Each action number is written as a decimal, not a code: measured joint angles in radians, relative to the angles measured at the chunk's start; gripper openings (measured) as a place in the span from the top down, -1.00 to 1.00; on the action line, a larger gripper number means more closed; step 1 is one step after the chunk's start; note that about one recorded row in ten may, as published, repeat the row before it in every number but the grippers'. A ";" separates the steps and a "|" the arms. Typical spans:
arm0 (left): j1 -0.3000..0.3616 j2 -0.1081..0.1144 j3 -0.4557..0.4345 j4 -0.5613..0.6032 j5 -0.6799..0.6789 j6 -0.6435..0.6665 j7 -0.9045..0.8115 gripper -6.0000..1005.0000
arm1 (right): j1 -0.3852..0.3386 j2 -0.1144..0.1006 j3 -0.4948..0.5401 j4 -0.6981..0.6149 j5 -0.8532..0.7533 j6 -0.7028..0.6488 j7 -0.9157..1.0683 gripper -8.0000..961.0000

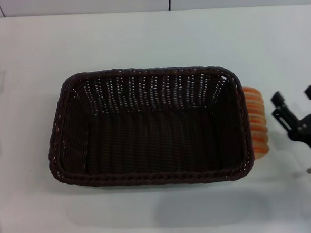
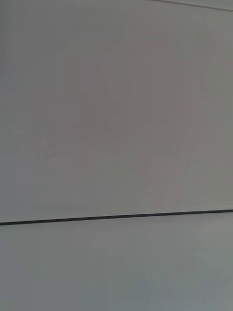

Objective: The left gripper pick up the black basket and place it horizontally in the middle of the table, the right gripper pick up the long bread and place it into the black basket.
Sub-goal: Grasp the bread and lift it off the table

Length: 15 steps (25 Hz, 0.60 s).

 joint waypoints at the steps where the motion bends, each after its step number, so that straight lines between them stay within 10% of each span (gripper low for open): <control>1: 0.000 0.000 0.000 0.000 0.000 0.000 0.000 -0.57 | 0.007 0.000 0.000 0.004 -0.007 0.018 0.000 -0.69; 15: -0.016 0.000 0.029 0.006 0.002 0.004 0.000 -0.57 | 0.085 0.000 0.001 0.036 -0.021 0.216 0.007 -0.68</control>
